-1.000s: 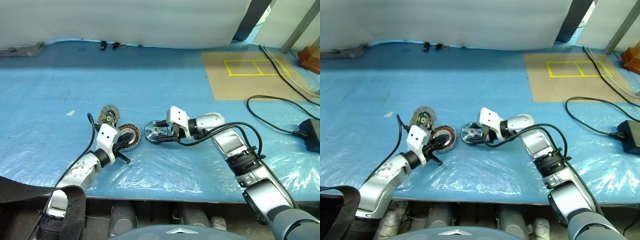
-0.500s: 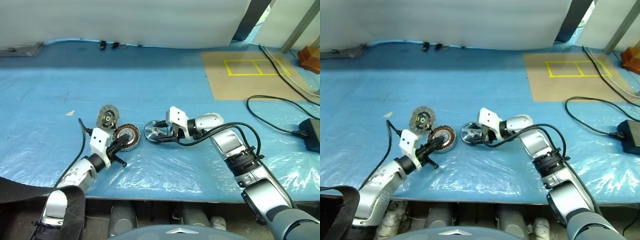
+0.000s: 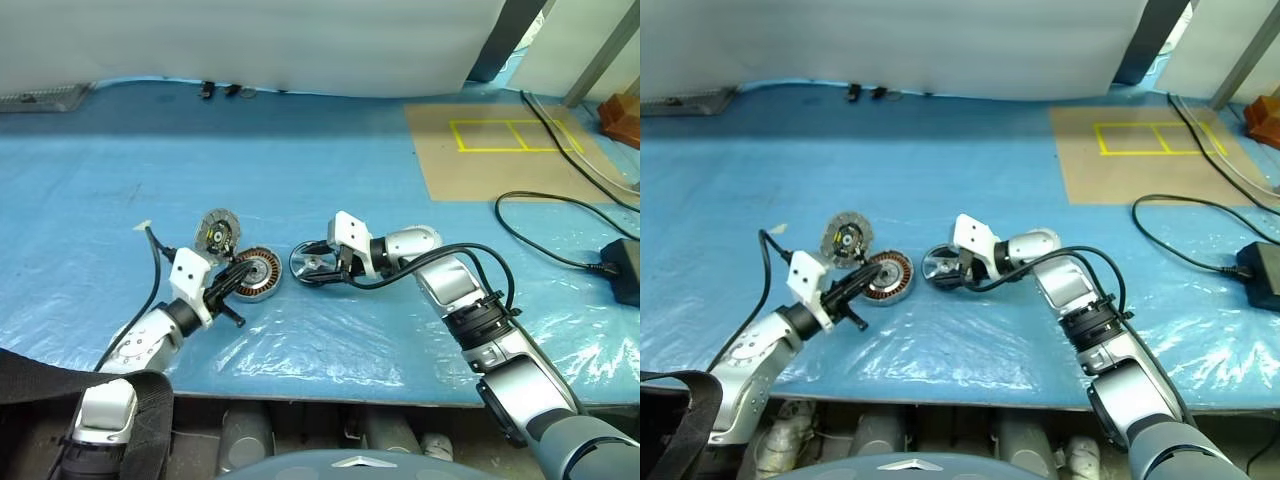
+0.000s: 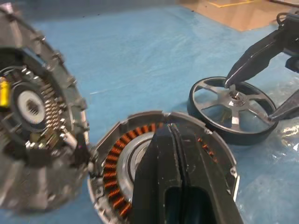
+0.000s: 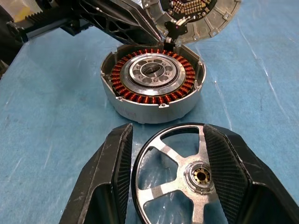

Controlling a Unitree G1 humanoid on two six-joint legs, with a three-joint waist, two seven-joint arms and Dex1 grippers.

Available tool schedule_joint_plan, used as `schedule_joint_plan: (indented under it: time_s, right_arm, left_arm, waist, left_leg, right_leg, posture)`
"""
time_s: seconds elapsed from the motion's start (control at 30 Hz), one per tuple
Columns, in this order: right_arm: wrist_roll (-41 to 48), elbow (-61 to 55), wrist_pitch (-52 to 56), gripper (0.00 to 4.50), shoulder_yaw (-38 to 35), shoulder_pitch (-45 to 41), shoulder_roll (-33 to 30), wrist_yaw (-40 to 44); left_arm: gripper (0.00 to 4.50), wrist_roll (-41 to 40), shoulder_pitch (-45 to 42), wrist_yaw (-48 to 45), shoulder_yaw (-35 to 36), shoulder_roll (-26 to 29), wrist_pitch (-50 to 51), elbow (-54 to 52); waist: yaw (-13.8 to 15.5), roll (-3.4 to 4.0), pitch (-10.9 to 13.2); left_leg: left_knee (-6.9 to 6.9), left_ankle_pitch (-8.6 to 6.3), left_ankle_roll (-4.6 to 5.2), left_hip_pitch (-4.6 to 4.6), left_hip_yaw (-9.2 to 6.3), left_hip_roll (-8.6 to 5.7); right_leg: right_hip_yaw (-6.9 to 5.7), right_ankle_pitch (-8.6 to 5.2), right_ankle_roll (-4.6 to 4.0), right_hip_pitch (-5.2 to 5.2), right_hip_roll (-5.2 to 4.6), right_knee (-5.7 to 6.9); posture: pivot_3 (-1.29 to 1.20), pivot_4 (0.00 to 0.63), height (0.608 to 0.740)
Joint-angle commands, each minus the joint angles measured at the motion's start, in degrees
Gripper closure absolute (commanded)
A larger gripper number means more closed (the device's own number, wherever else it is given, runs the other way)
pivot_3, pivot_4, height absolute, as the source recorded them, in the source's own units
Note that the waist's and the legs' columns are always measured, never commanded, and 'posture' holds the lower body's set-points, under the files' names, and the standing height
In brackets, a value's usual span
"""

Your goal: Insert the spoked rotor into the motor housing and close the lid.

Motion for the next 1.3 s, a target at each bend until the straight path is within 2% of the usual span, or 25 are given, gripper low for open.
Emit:
schedule_joint_plan:
  time_s: [0.03,0.3,0.53,0.77,0.93,1.3]
  right_arm:
    - [0.3,-0.6,-0.7,2.04,-0.6,-1.4,0.1,-0.1]
    - [0.3,-1.6,-0.5,2.04,-0.6,-0.8,-0.1,-0.5]
    - [0.3,-1.0,-0.8,2.04,-0.6,-1.2,0.1,-0.7]
    - [1.7,-1.2,1.3,2.04,-1.1,-1.7,1.0,0.0]
    - [5.8,-2.1,7.5,2.04,-3.8,-3.4,2.7,-0.1]
    - [0.8,2.1,8.1,2.04,-1.3,-7.2,-0.5,-1.8]
  left_arm:
    - [4.49,3.8,-1.4,1.4,-2.4,0.1,-1.1,2.3]
    - [4.49,7.9,-1.7,4.4,-3.7,-0.2,-0.9,5.9]
    - [4.49,2.2,0.2,2.2,-0.4,-1.7,-3.0,2.1]
    - [4.49,1.1,3.0,0.6,2.7,-0.6,-7.3,-1.7]
    - [4.49,-1.3,5.1,-1.8,3.3,0.1,-8.3,-4.1]
    - [4.49,-0.9,13.2,-2.7,5.4,0.9,-11.8,-6.2]
  waist:
    - [-0.1,0.0,0.0]
    - [-0.1,0.02,0.0]
    - [-0.2,0.02,0.0]
    - [-0.1,0.0,0.0]
    - [-0.1,0.01,0.0]
    - [-0.1,0.01,0.0]
  left_leg:
    - [-0.01,0.0,0.0,0.0,0.0,0.0]
    - [0.0,0.0,0.0,0.03,0.0,0.0]
    - [0.01,0.0,0.0,0.03,0.0,0.0]
    - [-0.02,0.0,0.0,-0.01,0.0,0.0]
    - [-0.04,0.0,0.0,0.01,0.0,0.01]
    - [-0.09,-0.01,-0.01,0.0,0.0,0.01]
  right_leg:
    - [0.0,0.0,0.0,0.0,0.01,0.0]
    - [0.01,0.0,0.0,0.01,0.0,0.01]
    - [0.01,0.0,0.0,0.0,0.01,0.04]
    - [0.0,0.0,-0.01,-0.01,0.01,-0.03]
    - [0.0,0.0,-0.01,-0.01,0.0,-0.03]
    - [0.0,0.0,0.0,-0.01,0.0,-0.12]
  posture:
    - [0.0,0.15,0.74]
    - [0.0,0.15,0.74]
    - [0.0,0.15,0.74]
    - [0.0,0.15,0.74]
    - [0.0,0.15,0.74]
    - [0.0,0.15,0.74]
